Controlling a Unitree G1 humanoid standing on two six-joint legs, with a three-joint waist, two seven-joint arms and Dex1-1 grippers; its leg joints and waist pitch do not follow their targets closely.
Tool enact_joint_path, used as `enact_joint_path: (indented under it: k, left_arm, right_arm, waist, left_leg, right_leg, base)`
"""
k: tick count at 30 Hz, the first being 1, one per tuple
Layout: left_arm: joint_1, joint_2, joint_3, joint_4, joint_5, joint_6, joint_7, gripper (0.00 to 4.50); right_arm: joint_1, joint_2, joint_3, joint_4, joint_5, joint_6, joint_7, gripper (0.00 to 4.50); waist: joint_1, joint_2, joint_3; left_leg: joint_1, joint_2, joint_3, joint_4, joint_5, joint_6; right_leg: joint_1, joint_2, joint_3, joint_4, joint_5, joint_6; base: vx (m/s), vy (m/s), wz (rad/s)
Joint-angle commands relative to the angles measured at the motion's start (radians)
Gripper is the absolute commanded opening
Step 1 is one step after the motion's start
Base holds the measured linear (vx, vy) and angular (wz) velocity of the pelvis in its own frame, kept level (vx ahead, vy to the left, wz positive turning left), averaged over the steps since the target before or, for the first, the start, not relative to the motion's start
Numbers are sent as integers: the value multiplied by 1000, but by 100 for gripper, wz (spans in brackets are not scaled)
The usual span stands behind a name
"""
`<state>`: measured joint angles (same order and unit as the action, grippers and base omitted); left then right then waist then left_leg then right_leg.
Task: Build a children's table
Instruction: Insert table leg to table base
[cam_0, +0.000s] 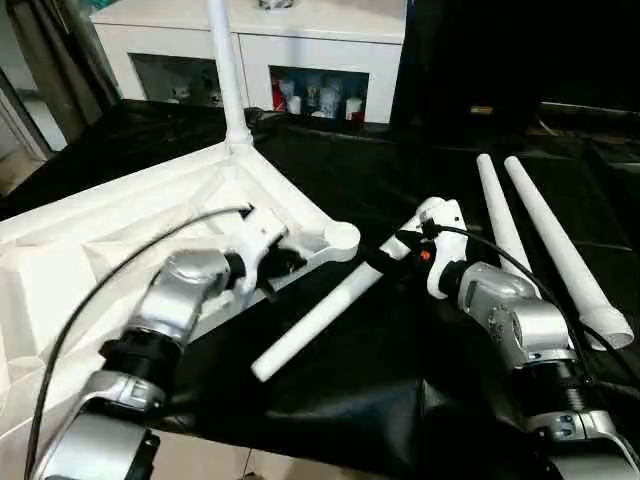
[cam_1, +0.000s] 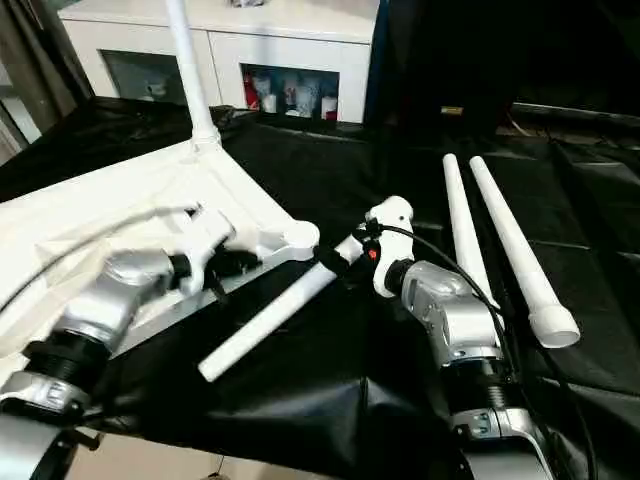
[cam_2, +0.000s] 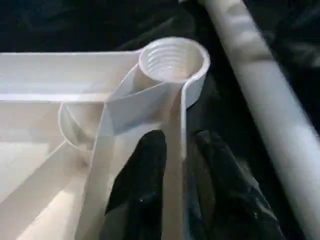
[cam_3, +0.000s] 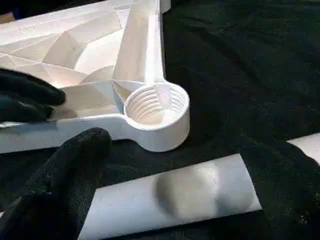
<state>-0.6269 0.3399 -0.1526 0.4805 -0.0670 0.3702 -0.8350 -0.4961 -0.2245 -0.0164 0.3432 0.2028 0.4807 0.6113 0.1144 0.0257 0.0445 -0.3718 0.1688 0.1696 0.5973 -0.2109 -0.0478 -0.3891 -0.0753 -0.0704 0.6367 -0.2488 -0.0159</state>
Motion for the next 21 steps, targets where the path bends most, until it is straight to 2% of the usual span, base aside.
enact_joint_path:
  k: [1, 2, 3, 6, 7, 8, 9, 11, 13, 14, 17, 21]
  left_arm:
    - [-12, -1, 14, -74, -48, 134, -24, 139]
    - [-12, -6, 13, -106, -69, 193, -34, 142]
    - [-12, -6, 13, -106, -69, 193, -34, 142]
    - [2, -39, -1, -214, -160, 376, -67, 182]
    - [9, -45, -11, -234, -173, 401, -76, 183]
    - [31, -40, -58, -272, -170, 442, -97, 186]
    - [34, -39, -66, -278, -168, 447, -99, 195]
    - [61, -23, -135, -305, -123, 477, -105, 220]
    - [66, -19, -147, -313, -120, 489, -106, 229]
    - [74, -5, -172, -339, -120, 513, -113, 248]
    - [92, 21, -224, -404, -133, 573, -123, 265]
    - [110, 36, -267, -422, -81, 588, -66, 301]
  right_arm:
    - [15, -13, -4, -31, 1, 17, -13, 450]
    - [16, -16, -6, -33, 1, 18, -15, 450]
    - [16, -16, -6, -33, 1, 18, -15, 450]
    - [15, -30, -5, -33, -14, 15, -27, 450]
    - [14, -34, -4, -31, -20, 13, -32, 450]
    - [12, -44, -3, -32, -28, 12, -36, 450]
    - [12, -46, -2, -33, -29, 12, -37, 450]
    - [9, -59, -6, -46, -25, 21, -35, 450]
    - [9, -63, -6, -50, -23, 25, -33, 450]
    - [10, -69, -5, -57, -21, 30, -31, 450]
    - [13, -82, 0, -68, -21, 38, -25, 450]
    - [24, -91, 8, -92, -22, 49, -26, 450]
  waist:
    - [3, -1, -67]
    - [4, 0, -65]
    - [4, 0, -65]
    - [5, 3, -63]
    - [6, 0, -62]
    - [6, 1, -61]
    - [5, -1, -61]
    - [1, -1, -62]
    - [-2, -1, -62]
    - [-3, 1, -62]
    - [-4, 3, -60]
    - [-3, 2, -61]
  left_leg:
    - [9, 60, -20, -51, 72, 101]
    - [10, 60, -20, -52, 64, 98]
    - [11, 60, -20, -53, 56, 93]
    - [11, 61, -20, -54, 33, 72]
    - [10, 60, -19, -54, 32, 71]
    - [8, 59, -20, -54, 32, 73]
    - [7, 59, -20, -55, 30, 74]
    - [5, 54, -20, -52, 43, 84]
    - [4, 53, -21, -51, 44, 88]
    - [4, 53, -21, -51, 43, 88]
    - [8, 57, -21, -54, 22, 77]
    - [7, 54, -20, -52, 34, 77]
  right_leg:
    - [62, -84, 54, -43, 286, -292]
    - [60, -83, 54, -45, 270, -295]
    - [61, -84, 54, -45, 260, -298]
    - [61, -85, 55, -47, 218, -305]
    - [62, -84, 56, -50, 213, -307]
    - [62, -83, 55, -51, 207, -304]
    - [63, -82, 56, -51, 204, -300]
    - [67, -78, 56, -52, 211, -282]
    - [68, -79, 56, -53, 209, -273]
    - [68, -79, 56, -54, 207, -274]
    - [65, -77, 55, -56, 168, -277]
    - [65, -73, 56, -56, 173, -272]
  base:
    - [0, 0, 0]
    - [0, 0, 0]
    - [0, 0, 0]
    - [0, 0, 0]
    - [0, 0, 0]
    - [0, 0, 0]
    - [0, 0, 0]
    - [0, 0, 0]
    - [0, 0, 0]
    - [0, 0, 0]
    - [0, 0, 0]
    - [0, 0, 0]
